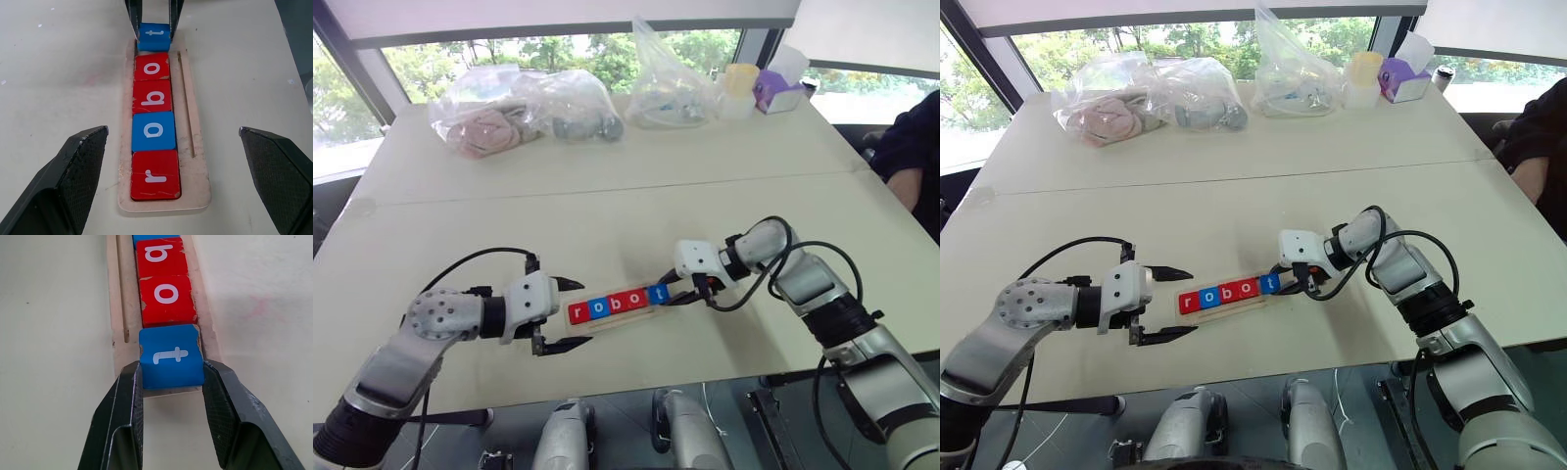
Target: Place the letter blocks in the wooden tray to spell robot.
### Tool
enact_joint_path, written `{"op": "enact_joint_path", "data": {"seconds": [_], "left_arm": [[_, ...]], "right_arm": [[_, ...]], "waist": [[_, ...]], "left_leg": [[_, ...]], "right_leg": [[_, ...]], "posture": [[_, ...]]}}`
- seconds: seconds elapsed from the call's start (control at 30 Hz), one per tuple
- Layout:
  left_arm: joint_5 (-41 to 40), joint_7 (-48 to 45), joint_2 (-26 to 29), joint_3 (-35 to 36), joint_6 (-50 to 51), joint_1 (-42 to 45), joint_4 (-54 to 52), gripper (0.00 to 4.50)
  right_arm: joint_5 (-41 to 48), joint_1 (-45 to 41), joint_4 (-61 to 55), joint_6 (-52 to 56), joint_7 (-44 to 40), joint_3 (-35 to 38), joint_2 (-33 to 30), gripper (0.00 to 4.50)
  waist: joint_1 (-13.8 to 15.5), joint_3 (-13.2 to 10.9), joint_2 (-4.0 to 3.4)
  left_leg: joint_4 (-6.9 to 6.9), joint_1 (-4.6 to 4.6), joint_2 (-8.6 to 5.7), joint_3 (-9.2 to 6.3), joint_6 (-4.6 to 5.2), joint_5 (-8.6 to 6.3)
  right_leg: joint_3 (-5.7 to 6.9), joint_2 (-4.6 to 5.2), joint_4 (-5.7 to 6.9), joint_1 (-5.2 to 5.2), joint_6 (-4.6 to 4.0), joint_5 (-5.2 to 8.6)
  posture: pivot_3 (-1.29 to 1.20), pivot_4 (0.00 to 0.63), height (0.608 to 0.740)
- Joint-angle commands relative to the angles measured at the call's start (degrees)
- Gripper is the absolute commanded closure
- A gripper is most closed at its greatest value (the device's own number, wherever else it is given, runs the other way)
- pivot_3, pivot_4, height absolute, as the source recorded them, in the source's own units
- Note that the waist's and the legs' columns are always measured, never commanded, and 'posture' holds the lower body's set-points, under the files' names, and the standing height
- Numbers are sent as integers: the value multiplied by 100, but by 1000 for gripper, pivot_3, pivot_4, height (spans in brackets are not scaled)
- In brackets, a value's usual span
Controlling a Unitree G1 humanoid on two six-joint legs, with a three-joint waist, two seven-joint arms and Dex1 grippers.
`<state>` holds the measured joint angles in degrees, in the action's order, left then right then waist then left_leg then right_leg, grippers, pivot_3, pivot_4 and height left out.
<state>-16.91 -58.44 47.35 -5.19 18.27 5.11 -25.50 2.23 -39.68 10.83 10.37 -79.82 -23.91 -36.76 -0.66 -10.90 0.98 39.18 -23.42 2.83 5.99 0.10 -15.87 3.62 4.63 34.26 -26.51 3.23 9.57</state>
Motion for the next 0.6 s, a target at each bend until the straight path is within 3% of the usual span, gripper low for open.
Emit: {"op": "enact_joint_path", "data": {"seconds": [0.03, 0.23, 0.4, 0.6], "left_arm": [[-69, 39, 6, 140, -28, -25, -190, 0], [-63, 62, -10, 127, -22, -32, -202, 0], [-59, 66, -8, 124, -28, -43, -210, 0], [-53, 67, -6, 105, -51, -58, -201, 0]], "right_arm": [[-32, -180, 64, -133, -6, 71, 74, 3387], [-58, -216, 117, -153, -24, 98, 139, 3387], [-64, -231, -23, -82, -46, 119, 111, 914], [283, -272, -610, 371, -80, 483, -41, 914]], "waist": [[0, 0, 0], [-1, 0, 0], [1, 0, -1], [3, 0, -1]], "left_leg": [[0, 0, 0, 0, 0, 0], [0, 0, 0, 0, 0, 0], [0, 1, 0, 0, 0, 0], [0, 1, 0, 0, -1, 0]], "right_leg": [[0, 0, 0, 0, 0, 0], [0, 0, 1, 0, 0, 0], [0, 0, 2, 0, 0, 0], [0, 0, 3, 0, 0, 0]], "posture": [[0, 150, 740], [0, 150, 740], [0, 150, 740], [0, 150, 740]]}}
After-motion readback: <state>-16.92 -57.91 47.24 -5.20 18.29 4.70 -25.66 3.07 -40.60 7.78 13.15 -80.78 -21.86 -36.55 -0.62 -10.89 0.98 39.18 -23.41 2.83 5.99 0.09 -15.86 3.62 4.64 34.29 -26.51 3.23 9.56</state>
